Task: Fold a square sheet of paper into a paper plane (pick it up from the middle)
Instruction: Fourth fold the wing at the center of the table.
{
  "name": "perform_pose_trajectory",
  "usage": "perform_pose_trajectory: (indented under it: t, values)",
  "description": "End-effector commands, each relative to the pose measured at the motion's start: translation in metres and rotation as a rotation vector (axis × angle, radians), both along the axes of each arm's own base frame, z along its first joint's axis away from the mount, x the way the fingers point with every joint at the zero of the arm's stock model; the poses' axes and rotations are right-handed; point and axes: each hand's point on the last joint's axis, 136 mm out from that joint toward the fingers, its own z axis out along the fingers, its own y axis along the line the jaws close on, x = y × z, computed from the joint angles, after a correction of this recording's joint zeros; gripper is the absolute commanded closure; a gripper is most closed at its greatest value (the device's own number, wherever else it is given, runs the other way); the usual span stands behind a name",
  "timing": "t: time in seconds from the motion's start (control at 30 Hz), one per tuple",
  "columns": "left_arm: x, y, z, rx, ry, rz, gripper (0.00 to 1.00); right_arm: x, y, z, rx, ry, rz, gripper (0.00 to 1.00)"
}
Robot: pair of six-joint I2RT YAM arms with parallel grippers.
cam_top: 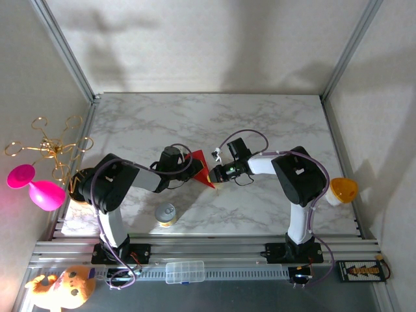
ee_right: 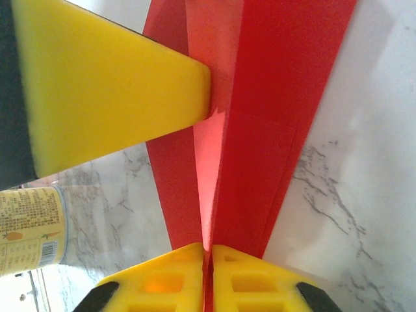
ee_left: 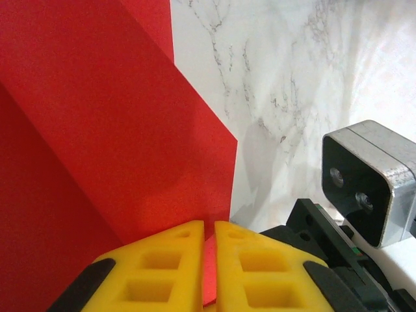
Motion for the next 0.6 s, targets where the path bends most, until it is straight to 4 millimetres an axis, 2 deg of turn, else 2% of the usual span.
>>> perform_pose_trajectory:
  t: [0.0,0.27,0.57]
  values:
    - [0.003,-0.005,-0.001,-0.006,0.001,0.001,0.88,-0.006,-0.012,-0.029,-0.092,0.059,-0.024,0.86]
    - [0.002,-0.002,-0.01,0.017,0.027,0.013,0.88,-0.006,-0.014,-0.03,-0.104,0.06,-0.033,0.83]
    - [0.001,0.0,-0.019,0.04,0.055,0.021,0.88,-0.005,-0.016,-0.034,-0.125,0.064,-0.042,0.85]
